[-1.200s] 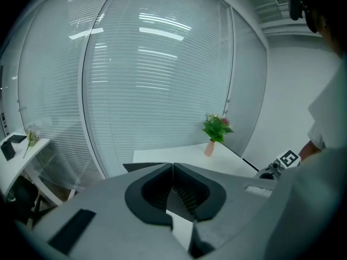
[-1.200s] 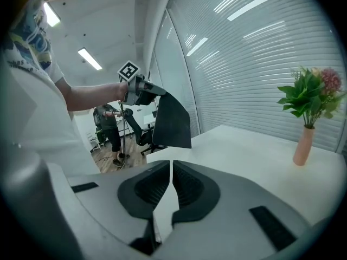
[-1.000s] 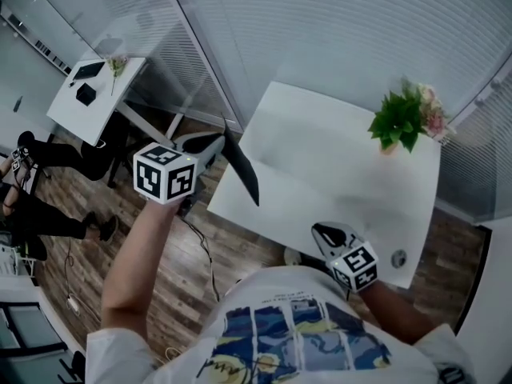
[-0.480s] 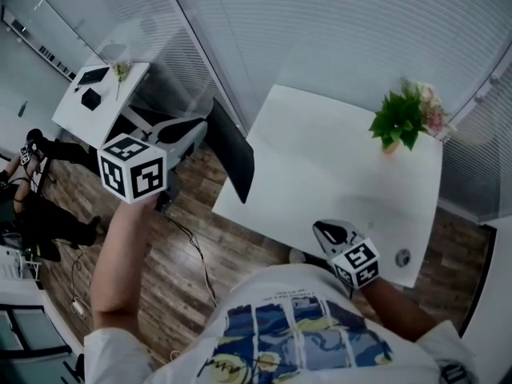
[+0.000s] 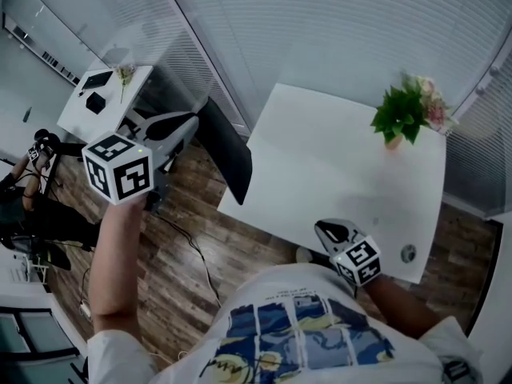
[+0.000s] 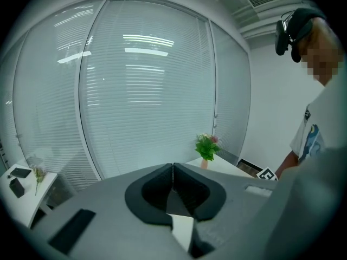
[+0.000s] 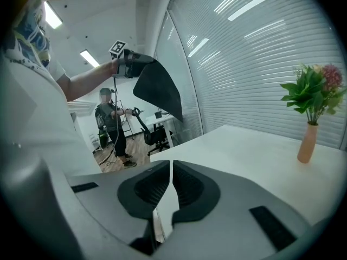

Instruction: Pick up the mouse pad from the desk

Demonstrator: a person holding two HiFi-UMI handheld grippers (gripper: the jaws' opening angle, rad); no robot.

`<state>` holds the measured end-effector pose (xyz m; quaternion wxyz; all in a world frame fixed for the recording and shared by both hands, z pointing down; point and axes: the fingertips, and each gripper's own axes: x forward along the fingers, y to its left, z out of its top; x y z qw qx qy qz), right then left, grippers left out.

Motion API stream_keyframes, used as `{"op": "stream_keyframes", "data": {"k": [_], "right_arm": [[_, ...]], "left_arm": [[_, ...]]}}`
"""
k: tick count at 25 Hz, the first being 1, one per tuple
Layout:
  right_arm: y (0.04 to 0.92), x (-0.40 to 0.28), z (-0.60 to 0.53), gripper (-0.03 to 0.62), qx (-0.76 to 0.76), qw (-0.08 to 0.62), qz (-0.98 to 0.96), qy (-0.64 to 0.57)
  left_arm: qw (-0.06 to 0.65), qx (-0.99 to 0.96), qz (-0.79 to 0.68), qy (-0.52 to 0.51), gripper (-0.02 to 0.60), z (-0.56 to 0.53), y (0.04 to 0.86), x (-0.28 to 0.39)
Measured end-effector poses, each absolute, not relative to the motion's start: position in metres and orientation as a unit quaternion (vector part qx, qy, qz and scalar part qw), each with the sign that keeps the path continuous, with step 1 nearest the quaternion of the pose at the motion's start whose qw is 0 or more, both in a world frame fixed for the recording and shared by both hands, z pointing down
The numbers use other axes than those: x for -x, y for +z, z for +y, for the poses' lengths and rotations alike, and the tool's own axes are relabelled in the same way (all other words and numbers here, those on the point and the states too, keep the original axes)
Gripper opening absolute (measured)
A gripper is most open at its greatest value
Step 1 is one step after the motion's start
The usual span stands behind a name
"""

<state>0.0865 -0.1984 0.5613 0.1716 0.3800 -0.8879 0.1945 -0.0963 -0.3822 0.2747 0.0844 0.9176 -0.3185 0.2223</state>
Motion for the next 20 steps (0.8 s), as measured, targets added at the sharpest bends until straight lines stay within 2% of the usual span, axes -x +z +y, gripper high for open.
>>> {"op": "stream_keyframes", "data": {"k": [20], "right_arm": [[0.552, -0.075, -0.189, 0.011, -0.379, 0.168, -0.889, 0.197]], "left_arm": [[0.055, -0.923, -0.295, 0.24, 0.009, -0.357, 0.239, 0.104]]}}
